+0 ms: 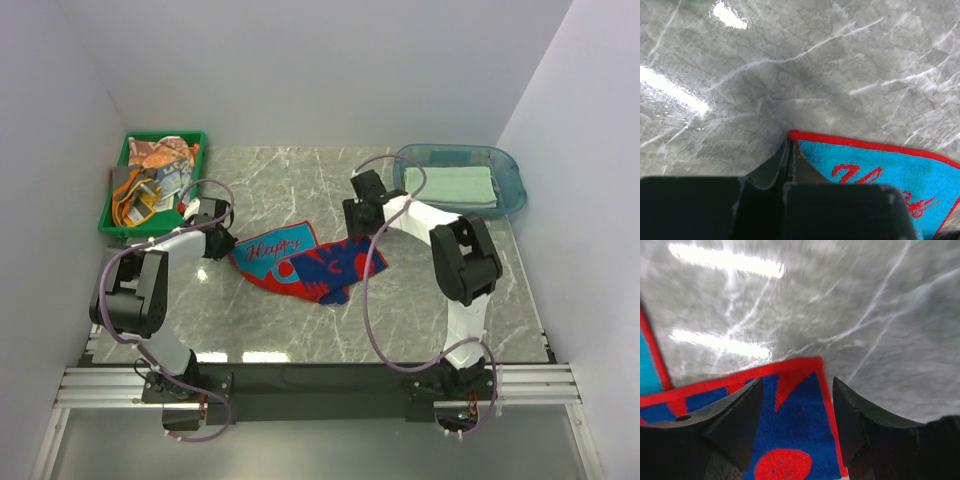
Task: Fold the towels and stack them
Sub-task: Flatten out the crumpled towel
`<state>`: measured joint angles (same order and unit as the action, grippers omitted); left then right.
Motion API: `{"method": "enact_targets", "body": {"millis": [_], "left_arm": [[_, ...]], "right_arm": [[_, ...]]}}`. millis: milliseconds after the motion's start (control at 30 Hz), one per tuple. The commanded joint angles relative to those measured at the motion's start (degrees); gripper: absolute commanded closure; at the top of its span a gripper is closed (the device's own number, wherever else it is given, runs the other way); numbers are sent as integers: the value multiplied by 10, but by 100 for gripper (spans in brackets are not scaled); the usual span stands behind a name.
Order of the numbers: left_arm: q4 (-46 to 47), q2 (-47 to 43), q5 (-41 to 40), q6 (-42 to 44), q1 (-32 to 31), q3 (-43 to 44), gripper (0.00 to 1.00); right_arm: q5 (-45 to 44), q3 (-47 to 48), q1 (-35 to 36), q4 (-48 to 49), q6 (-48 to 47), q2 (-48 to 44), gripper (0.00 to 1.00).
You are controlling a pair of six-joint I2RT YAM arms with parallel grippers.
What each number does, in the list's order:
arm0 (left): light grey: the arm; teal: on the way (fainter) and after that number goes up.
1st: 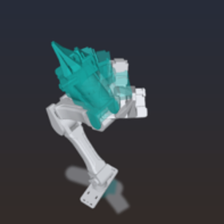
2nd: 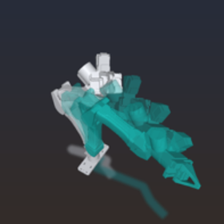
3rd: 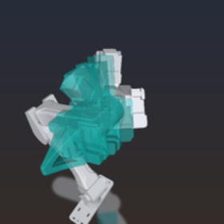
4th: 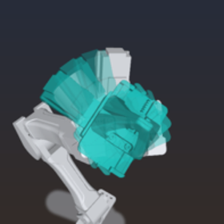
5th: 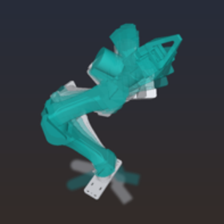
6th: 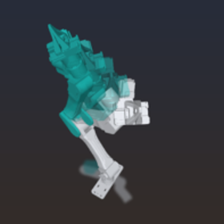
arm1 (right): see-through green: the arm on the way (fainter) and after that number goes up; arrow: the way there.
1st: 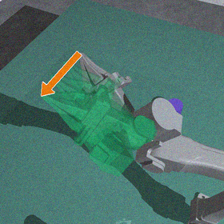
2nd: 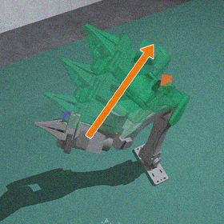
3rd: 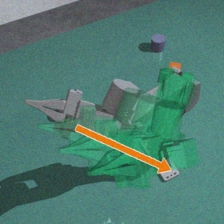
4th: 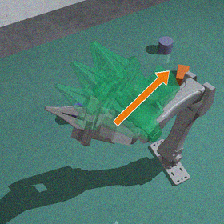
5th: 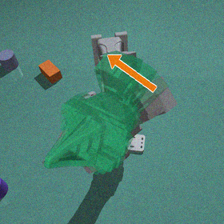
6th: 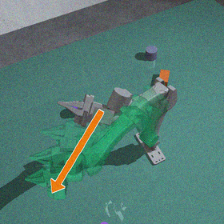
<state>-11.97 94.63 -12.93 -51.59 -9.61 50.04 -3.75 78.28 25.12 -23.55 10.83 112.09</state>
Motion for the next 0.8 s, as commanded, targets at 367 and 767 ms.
{"method": "enact_targets", "body": {"millis": [367, 767], "left_arm": [[-8, -16, 12, 3, -1, -9, 99], [-33, 26, 22, -3, 18, 58, 99]], "right_arm": [[-20, 40, 11, -40, 13, 77, 71], [-51, 2, 11, -2, -78, -136, 100]]}}
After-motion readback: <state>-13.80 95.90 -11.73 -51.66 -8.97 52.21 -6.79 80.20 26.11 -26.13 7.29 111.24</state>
